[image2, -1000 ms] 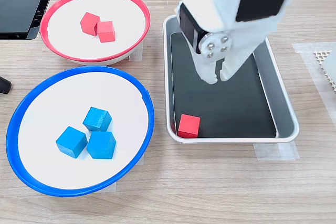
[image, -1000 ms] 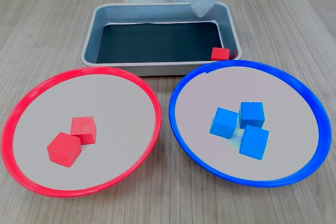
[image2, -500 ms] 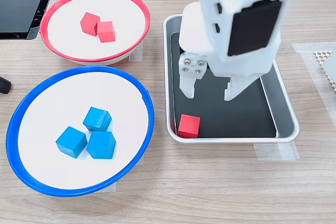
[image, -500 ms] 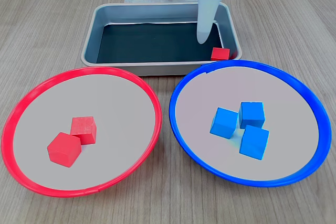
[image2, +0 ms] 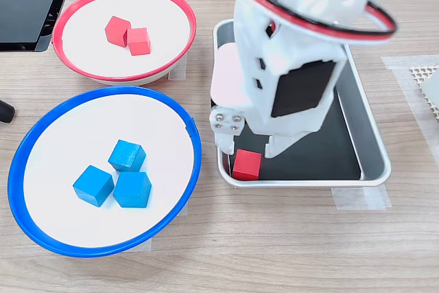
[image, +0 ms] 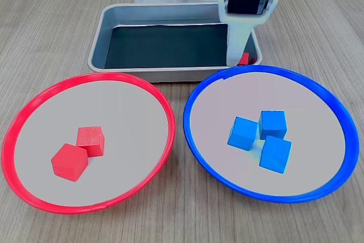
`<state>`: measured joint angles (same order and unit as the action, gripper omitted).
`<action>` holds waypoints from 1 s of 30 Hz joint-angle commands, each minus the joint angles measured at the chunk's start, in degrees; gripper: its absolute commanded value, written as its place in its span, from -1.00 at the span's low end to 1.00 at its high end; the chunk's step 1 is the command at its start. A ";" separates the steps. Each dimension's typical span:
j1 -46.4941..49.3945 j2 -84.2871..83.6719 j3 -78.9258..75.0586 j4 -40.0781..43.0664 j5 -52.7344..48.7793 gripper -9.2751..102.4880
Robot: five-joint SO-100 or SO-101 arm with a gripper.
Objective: Move six blocks tray to matching dishes
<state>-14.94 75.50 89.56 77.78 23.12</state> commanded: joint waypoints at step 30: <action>24.79 -6.15 -27.77 -10.63 -44.56 -0.81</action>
<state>9.40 69.43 63.81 73.04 -18.90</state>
